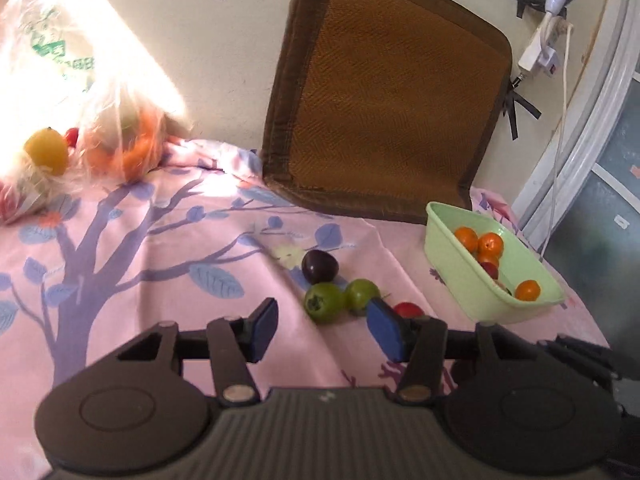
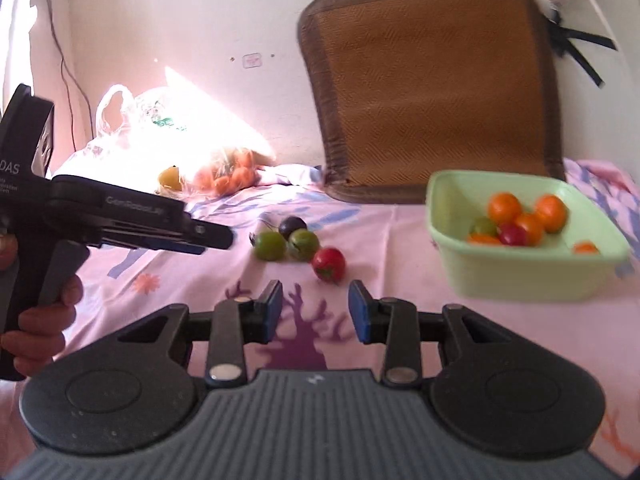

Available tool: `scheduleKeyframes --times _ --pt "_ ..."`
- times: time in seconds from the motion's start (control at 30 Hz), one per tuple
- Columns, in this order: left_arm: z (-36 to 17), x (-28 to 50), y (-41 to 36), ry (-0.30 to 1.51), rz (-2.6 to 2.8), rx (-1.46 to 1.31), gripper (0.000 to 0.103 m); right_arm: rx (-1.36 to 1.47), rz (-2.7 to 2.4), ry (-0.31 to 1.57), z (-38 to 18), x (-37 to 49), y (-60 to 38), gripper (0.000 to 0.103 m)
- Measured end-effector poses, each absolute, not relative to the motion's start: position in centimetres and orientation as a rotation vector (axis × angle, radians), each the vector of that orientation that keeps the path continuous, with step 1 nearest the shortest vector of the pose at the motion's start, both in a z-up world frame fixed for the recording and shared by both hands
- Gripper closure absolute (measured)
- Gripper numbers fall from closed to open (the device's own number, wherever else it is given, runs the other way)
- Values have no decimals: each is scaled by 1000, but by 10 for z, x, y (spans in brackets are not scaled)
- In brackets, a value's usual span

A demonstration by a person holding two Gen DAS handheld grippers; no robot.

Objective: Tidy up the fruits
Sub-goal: 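Grasp another green tomato with the left tool while the right tool grasps a red tomato, then carry both tomatoes over the green basket and open both tools to drop them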

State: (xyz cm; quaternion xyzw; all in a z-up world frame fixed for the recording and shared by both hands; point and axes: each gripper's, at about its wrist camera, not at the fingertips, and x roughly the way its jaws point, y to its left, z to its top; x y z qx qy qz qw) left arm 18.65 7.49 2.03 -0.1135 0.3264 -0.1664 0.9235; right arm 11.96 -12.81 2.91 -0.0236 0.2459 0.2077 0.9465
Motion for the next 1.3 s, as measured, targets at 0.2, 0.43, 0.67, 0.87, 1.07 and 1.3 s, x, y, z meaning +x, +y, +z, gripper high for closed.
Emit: scheduleKeyframes --times 0.2,0.43,0.67,0.87,1.07,1.3 --pt "15 211 69 670 -401 -234 52 -176 484 572 27 171 -110 63" --pt "-2 215 55 702 -428 -133 60 -125 485 640 13 182 -113 60" --pt "10 180 65 679 -431 -178 75 3 423 617 17 148 -135 74" --pt "16 102 25 658 -540 -161 75 74 314 541 20 68 -170 74" --pt "5 48 -33 647 -611 -91 75 80 188 536 9 1 -202 74" --pt "-6 21 -68 652 -568 8 74 82 126 521 1 -32 -220 74"
